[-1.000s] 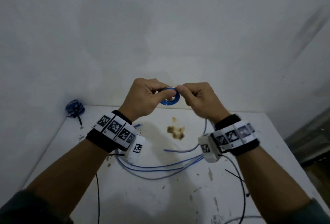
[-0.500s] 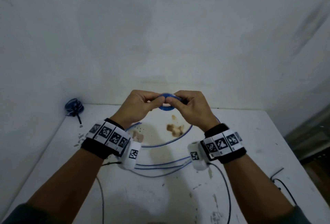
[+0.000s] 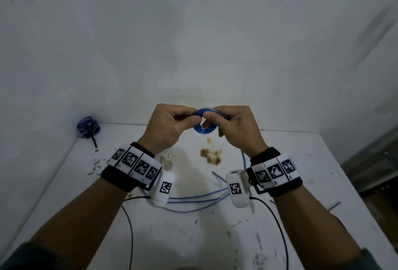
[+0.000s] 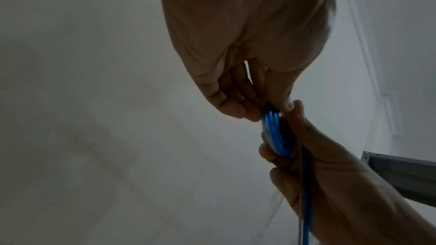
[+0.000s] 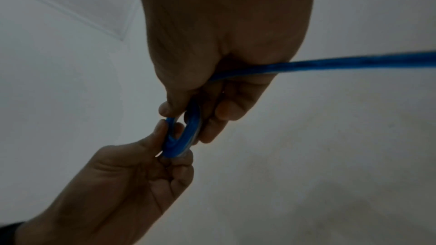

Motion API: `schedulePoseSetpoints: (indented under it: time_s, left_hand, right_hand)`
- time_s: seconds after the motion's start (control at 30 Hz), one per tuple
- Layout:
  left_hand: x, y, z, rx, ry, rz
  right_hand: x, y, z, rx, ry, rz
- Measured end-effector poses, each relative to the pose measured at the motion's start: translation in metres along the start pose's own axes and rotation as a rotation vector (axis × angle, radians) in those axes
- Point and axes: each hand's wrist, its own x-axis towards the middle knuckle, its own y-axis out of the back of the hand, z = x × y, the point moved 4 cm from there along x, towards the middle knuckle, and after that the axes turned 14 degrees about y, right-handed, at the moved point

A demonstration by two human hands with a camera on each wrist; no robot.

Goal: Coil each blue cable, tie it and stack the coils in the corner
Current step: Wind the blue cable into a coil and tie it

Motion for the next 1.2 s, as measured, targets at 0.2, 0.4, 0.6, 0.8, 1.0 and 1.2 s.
schedulePoseSetpoints:
  time_s: [0.2,0.4,0.6,0.8,1.0,1.2]
  left_hand:
    - [0.0,-0.016,0.005,-0.136,-0.034,0.077]
    - [0.002,-0.013,-0.002,-0.118,0.088,0.056]
    - [0.009,0.007,0.016,0.069,0.072,-0.04]
    - [0.011,0.002,0.014,-0.173,0.045,0.139]
    - [0.004,-0.012,0.001,-0.324,0.099,0.229]
    - [0.013,0.007,0.012,0.013,0.15,-0.029]
  right_hand:
    - [-0.008,-0.022,-0.003,0.186,-0.021,0.367]
    - [-0.001,-0.028,-0.001,0.063,0.017,0.394]
    - [0.019,-0.022,-0.007,-0.228,0.164,-0.004]
    - [0.01,-0.029,-0.007,-0.021,0.115,0.354]
    - [0.01,-0.041,-0.01,-0.038,0.168,0.53]
    - [0.025,-0.02,-0.008,-0.239,0.313,0.198]
